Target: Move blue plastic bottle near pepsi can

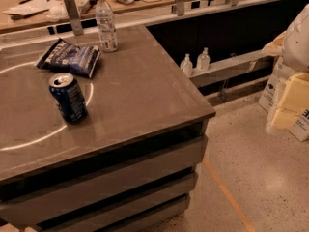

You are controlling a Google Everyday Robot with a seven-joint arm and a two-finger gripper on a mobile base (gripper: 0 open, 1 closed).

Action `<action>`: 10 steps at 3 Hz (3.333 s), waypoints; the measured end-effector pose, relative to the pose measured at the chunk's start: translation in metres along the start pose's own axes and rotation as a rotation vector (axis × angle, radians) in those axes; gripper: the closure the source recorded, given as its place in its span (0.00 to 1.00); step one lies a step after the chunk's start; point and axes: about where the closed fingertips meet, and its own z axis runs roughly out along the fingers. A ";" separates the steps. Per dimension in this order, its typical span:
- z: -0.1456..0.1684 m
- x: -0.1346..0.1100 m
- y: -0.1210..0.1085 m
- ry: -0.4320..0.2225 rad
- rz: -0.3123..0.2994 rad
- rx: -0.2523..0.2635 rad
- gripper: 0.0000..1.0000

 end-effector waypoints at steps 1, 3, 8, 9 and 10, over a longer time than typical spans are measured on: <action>-0.001 -0.001 -0.002 -0.013 0.000 0.012 0.00; -0.001 -0.007 -0.046 -0.211 0.057 0.108 0.00; 0.044 -0.122 -0.211 -0.766 0.248 0.242 0.00; 0.059 -0.132 -0.225 -0.796 0.252 0.264 0.00; 0.088 -0.157 -0.255 -0.872 0.263 0.284 0.00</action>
Offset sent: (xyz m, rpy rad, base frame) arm 0.0287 0.0023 0.0082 0.1300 -0.1047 0.0060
